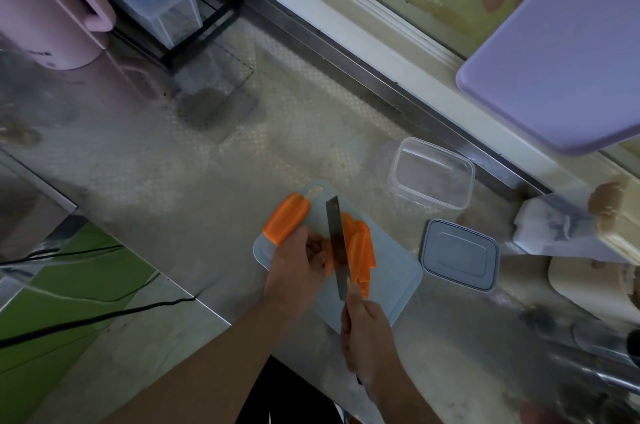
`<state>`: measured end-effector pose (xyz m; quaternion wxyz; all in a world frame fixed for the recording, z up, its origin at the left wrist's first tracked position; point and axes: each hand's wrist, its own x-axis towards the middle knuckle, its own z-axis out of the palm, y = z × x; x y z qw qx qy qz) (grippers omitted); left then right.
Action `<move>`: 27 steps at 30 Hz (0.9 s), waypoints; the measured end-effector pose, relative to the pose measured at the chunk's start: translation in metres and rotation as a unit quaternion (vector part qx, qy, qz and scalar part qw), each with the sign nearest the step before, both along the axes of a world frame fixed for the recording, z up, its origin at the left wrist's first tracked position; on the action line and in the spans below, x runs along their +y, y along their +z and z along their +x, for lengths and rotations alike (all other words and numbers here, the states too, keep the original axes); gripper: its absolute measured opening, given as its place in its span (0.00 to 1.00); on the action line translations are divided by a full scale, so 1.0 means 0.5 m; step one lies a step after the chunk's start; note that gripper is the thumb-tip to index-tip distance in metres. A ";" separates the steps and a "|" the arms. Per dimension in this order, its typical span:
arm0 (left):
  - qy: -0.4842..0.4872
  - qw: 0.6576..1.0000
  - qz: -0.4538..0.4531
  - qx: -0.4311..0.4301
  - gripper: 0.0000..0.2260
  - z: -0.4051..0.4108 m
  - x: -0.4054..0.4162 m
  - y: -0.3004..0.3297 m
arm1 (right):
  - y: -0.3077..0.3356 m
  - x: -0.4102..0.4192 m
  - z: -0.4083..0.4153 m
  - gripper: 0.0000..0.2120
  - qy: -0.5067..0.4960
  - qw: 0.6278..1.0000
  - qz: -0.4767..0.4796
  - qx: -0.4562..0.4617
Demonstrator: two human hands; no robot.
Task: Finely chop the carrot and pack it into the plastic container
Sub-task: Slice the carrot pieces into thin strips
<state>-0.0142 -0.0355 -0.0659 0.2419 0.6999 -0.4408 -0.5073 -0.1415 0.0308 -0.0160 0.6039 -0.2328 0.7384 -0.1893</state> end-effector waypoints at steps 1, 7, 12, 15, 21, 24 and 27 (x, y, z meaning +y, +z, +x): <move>0.000 1.000 0.000 -0.001 0.09 0.000 -0.001 -0.001 | -0.002 0.003 0.001 0.26 0.005 1.000 0.001 0.008; -0.003 1.000 -0.006 0.000 0.09 -0.003 -0.001 -0.002 | -0.038 0.024 -0.007 0.29 0.020 0.998 0.013 0.062; -0.001 1.000 -0.002 -0.004 0.08 -0.001 -0.002 -0.001 | -0.041 0.023 -0.006 0.30 0.053 0.996 0.012 0.069; 0.001 1.000 -0.003 0.002 0.08 0.000 -0.002 0.000 | -0.039 0.023 -0.004 0.30 0.041 0.996 0.017 0.077; 0.001 1.000 -0.013 0.021 0.09 -0.001 0.000 0.005 | -0.034 -0.023 0.004 0.25 0.009 0.999 0.026 0.021; 0.000 0.999 -0.018 0.029 0.10 -0.001 0.002 -0.001 | -0.045 -0.040 0.013 0.25 -0.009 0.999 -0.003 0.037; 0.004 0.999 -0.012 0.044 0.11 -0.002 0.002 -0.005 | -0.042 -0.032 0.015 0.24 -0.002 0.997 -0.029 0.065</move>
